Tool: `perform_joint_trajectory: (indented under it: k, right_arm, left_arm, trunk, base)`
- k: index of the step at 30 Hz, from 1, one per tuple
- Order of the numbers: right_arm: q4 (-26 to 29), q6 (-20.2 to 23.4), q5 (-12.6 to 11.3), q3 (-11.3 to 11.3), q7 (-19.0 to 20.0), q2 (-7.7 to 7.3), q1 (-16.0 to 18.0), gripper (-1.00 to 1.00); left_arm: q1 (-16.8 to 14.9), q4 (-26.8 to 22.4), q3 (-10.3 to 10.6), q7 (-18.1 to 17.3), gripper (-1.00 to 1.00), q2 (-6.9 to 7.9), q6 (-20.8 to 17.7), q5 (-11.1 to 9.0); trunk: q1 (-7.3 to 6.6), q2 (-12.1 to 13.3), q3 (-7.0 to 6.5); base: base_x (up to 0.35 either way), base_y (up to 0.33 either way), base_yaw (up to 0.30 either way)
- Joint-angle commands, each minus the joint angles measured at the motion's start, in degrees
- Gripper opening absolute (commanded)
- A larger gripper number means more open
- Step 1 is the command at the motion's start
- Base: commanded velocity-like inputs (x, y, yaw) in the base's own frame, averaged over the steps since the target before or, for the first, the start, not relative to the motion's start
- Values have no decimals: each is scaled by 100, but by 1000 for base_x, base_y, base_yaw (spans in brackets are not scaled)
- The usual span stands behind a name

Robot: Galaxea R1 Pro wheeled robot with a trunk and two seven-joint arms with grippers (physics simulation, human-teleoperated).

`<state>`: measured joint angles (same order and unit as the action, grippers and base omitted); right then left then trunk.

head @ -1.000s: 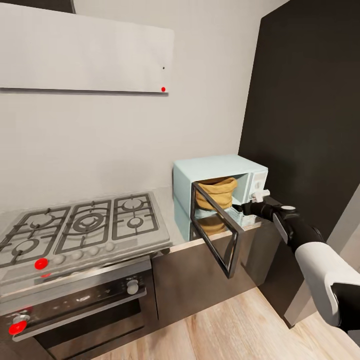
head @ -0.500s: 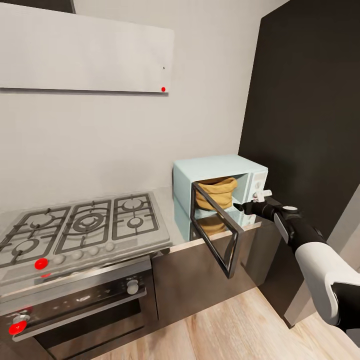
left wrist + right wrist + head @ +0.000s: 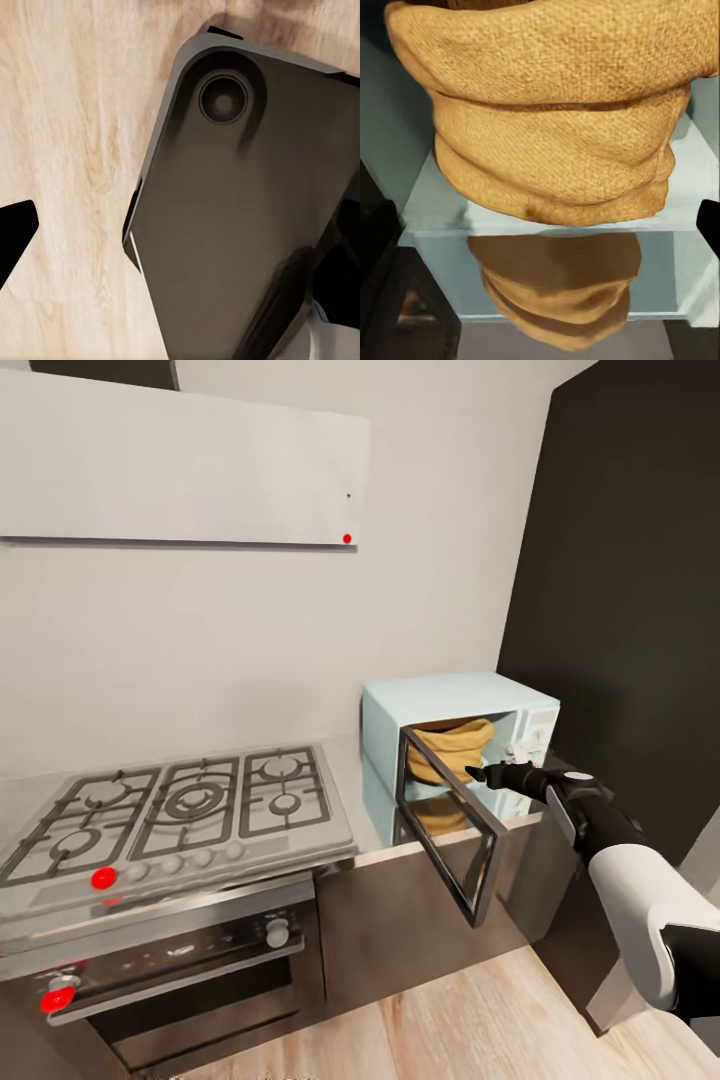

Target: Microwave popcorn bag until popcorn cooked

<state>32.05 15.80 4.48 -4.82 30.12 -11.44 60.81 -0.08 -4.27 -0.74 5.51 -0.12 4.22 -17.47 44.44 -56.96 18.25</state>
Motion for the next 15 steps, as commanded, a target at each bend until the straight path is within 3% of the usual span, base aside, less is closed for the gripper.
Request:
perform_joint_trajectory:
  k: [1, 4, 15]
  right_arm:
    - [12, 33, 45, -37, 47, 2, 1, 100]
    - [13, 14, 51, -37, 45, 1, 1, 100]
    - [20, -42, 79, -38, -43, -37, 1, 100]
  left_arm:
    - [-1, -4, -5, 11, 100, -2, 9, -20]
    - [-1, -4, -5, 11, 100, 0, 10, -20]
    - [-1, -4, -8, 20, 100, -5, 8, -20]
  trunk:
    - [1, -4, 6]
    - [1, -4, 6]
    - [1, -4, 6]
  base:
    - [0, 0, 272]
    - [0, 0, 130]
    - [0, 0, 5]
